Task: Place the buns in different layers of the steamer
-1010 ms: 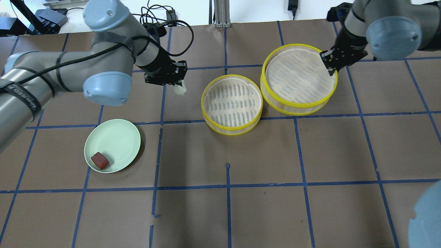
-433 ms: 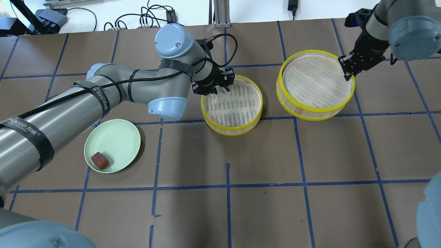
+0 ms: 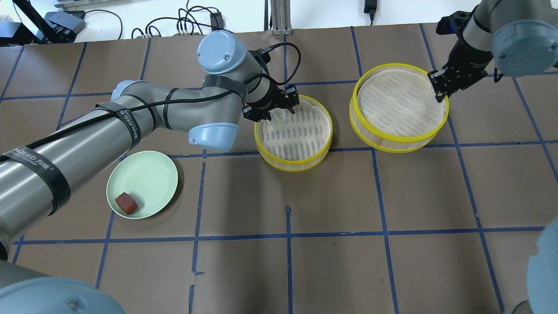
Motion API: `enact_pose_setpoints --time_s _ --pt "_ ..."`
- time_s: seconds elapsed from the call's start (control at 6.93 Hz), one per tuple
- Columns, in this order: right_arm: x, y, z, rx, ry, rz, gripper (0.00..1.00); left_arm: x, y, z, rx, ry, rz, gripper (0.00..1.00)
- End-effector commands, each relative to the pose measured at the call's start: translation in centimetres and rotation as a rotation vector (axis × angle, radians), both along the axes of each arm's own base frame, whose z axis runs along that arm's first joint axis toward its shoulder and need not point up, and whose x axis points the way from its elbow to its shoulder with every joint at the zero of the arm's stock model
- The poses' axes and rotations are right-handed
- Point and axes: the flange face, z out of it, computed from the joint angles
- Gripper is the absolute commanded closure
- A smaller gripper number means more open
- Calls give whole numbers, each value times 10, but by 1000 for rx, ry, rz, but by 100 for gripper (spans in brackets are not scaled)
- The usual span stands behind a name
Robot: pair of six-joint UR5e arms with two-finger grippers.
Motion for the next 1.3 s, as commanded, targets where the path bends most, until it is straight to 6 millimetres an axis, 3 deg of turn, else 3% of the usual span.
enact_pose_setpoints --time_s 0.0,0.43,0.58,0.72,0.87,1.01,1.15 --pt "8 0 -1 2 8 -3 94 1 3 -1 4 -4 -4 0" --pt "11 1 2 -2 0 -16 94 2 5 -3 8 -6 -4 0" --pt "31 1 5 -4 -3 -75 94 8 5 4 -32 -70 -34 0" --pt "95 4 3 -20 3 -94 95 43 1 9 -90 -302 -220 0" --pt "126 3 -12 -6 3 -132 95 94 0 9 2 -384 -279 0" --pt "140 -1 -17 -17 -9 -174 95 158 5 14 41 -395 -248 0" --pt "172 0 -20 -9 -63 -221 95 213 30 13 70 -420 -333 0"
